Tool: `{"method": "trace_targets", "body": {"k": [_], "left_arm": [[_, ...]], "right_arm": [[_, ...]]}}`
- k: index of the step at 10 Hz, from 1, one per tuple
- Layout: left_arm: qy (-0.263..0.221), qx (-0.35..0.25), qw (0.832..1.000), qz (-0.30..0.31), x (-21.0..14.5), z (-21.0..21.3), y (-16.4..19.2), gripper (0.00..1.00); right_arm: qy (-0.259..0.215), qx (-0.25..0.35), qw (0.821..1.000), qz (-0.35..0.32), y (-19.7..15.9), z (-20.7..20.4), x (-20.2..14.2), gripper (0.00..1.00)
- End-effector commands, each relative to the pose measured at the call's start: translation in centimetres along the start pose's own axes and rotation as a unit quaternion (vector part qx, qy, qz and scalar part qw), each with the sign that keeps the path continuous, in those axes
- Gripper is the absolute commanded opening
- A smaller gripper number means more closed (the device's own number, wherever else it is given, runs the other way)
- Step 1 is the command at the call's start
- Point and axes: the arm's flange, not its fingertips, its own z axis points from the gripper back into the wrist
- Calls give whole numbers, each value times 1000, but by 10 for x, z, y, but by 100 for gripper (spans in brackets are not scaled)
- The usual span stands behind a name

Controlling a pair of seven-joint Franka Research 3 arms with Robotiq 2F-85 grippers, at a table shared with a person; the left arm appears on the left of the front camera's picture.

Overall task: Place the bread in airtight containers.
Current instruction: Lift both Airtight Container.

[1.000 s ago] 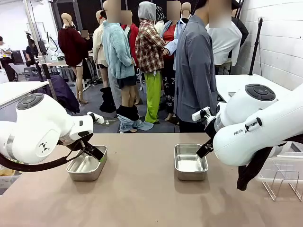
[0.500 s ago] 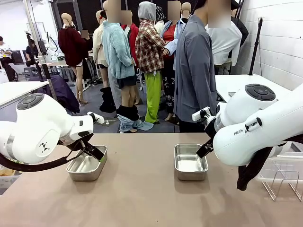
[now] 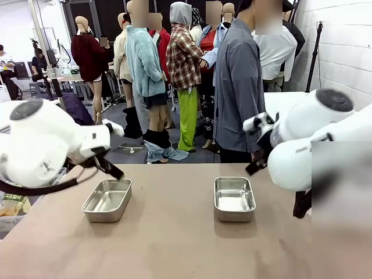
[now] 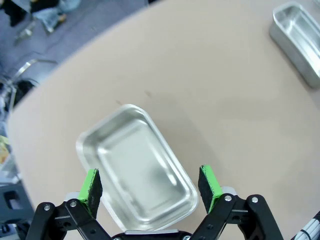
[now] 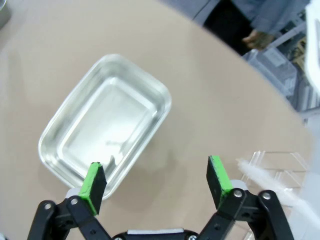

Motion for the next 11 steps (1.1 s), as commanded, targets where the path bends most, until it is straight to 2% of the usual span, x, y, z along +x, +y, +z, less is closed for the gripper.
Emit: {"method": "trace_targets", "body": {"k": [1,2,3,5,7,8,9,10,11], "left_arm": [[-27,59,998,-6,8,58,34,100],[-24,93,995,15,3,83,59,100],[-24,96,995,33,-7,104,87,100],[-21,82,994,71,-32,125,134,100],[-24,79,990,114,-54,143,169,100],[-22,77,988,130,-64,149,181,100],[-28,70,987,144,-73,151,188,100],[-36,47,986,154,-74,146,179,100],[-22,85,987,137,-72,146,184,100]], "right_arm": [[-50,-52,997,-40,-37,38,11,100],[-60,-92,991,-82,-73,56,9,100],[-62,-128,980,-139,-119,74,2,100],[-39,-175,956,-234,-219,100,-28,100],[-11,-196,929,-313,-288,113,-75,100],[-3,-207,915,-346,-307,112,-95,100],[-3,-203,908,-365,-317,109,-112,100],[-7,-186,916,-355,-310,99,-119,100],[3,-213,916,-340,-318,119,-120,100]]}}
